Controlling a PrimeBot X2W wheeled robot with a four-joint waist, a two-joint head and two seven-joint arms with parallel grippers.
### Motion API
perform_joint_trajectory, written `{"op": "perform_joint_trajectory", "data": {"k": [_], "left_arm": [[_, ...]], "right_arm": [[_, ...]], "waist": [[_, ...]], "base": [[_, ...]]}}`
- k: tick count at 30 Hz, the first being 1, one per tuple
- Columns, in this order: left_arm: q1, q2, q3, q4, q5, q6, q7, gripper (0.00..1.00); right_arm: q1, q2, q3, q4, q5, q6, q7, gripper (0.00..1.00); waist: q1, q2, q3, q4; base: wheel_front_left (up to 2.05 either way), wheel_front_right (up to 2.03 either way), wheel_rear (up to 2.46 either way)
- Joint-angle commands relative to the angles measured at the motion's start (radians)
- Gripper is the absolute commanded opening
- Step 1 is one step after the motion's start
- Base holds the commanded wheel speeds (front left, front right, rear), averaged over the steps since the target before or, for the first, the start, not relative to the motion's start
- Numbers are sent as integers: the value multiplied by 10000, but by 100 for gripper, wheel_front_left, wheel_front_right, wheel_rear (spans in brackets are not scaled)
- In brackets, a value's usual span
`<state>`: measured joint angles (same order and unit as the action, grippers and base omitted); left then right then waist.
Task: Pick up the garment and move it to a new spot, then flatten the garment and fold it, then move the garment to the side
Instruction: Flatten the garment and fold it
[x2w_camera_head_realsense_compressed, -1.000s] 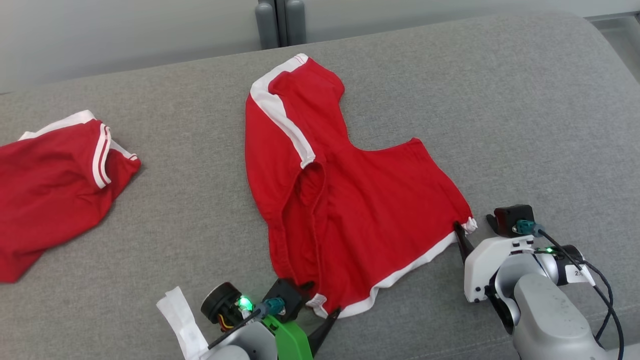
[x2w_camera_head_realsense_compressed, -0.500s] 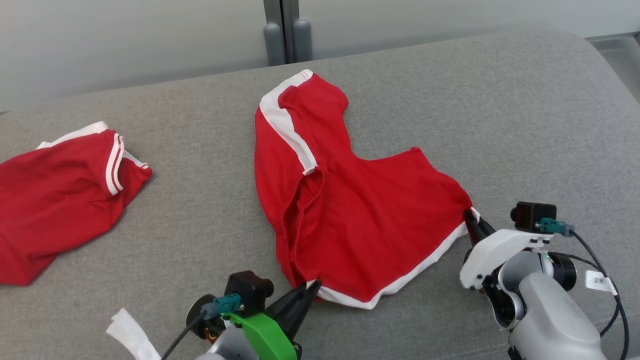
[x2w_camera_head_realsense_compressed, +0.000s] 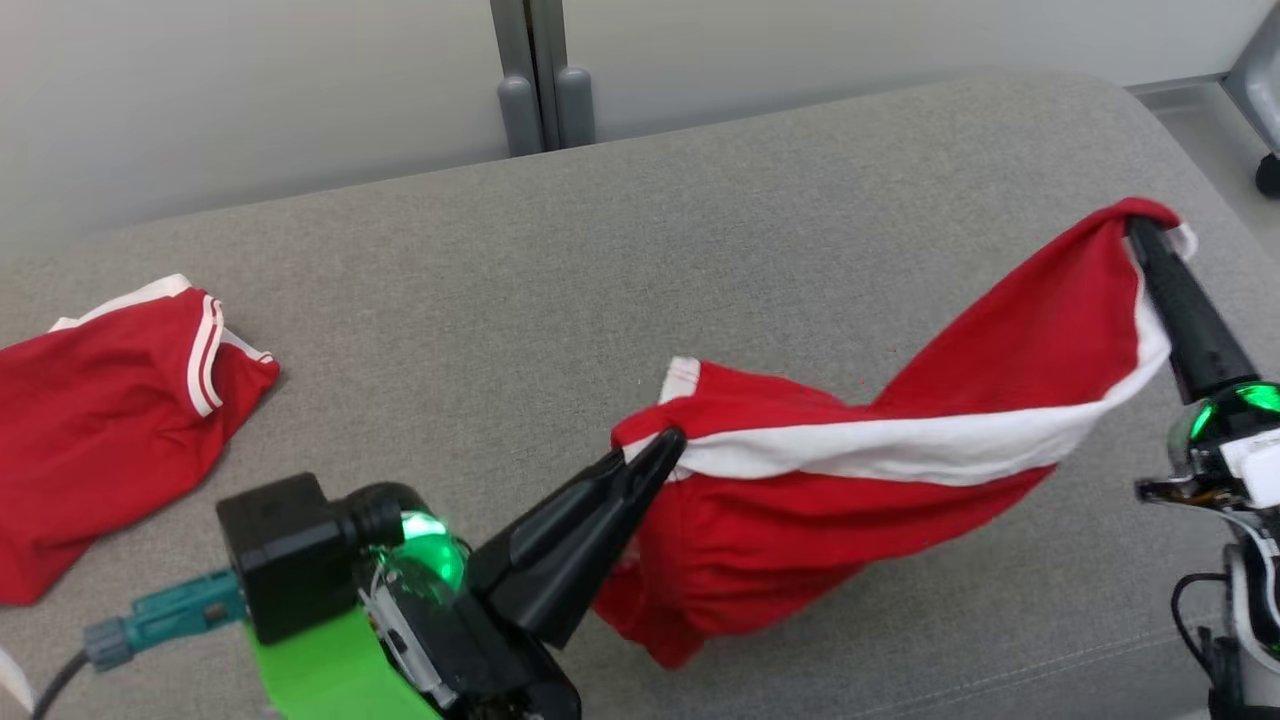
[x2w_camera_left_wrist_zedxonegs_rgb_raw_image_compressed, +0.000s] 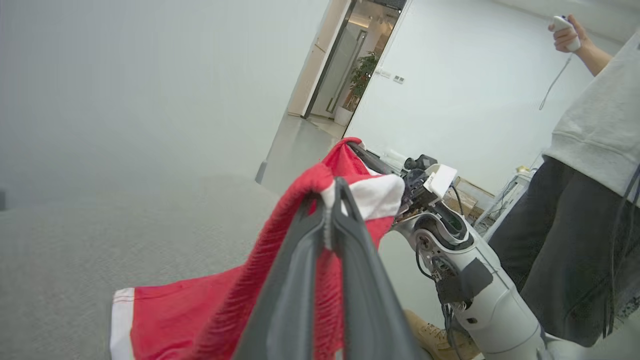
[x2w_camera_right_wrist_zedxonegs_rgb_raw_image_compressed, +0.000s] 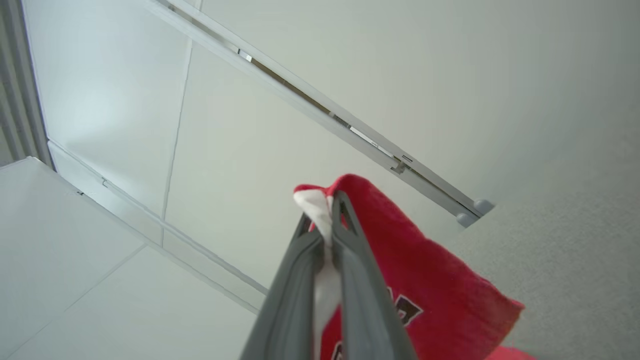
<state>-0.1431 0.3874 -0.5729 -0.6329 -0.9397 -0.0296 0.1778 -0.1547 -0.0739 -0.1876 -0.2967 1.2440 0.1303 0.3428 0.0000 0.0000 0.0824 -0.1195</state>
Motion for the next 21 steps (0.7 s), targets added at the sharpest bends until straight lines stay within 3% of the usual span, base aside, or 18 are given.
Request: {"op": "perform_joint_trajectory", "data": {"k": [1, 6, 11, 14, 16, 21], "left_arm": [[-563, 59, 146, -355, -191, 204, 397, 0], [-2603, -105, 718, -675, -941, 949, 1885, 0], [-5676, 50, 1586, 1158, -933, 1412, 3136, 0], [-7469, 152, 1747, 2806, -324, 1111, 3215, 0], [-8634, -74, 1855, 4207, 104, 948, 2911, 0], [-11520, -641, 2057, 7564, 1216, 219, 1338, 0]], "right_arm": [[-175, 84, -198, -527, 144, 7, 300, 0], [-1527, 193, -696, -1205, -77, 7, 1273, 0], [-4503, 240, -841, 261, -1540, 7, 2115, 0], [-6638, 235, -690, 1737, -2199, 7, 2026, 0], [-8158, 240, -634, 3142, -2565, 5, 1589, 0], [-11914, 245, -504, 6833, -3245, 7, -611, 0]], "waist": [[0, 0, 241, -153], [0, 0, 1041, -427], [0, 0, 2423, -637], [0, 0, 3328, -663], [0, 0, 3923, -683], [0, 0, 5040, -634]], "base": [[0, 0, 0], [0, 0, 0], [0, 0, 0], [0, 0, 0], [0, 0, 0], [0, 0, 0]]}}
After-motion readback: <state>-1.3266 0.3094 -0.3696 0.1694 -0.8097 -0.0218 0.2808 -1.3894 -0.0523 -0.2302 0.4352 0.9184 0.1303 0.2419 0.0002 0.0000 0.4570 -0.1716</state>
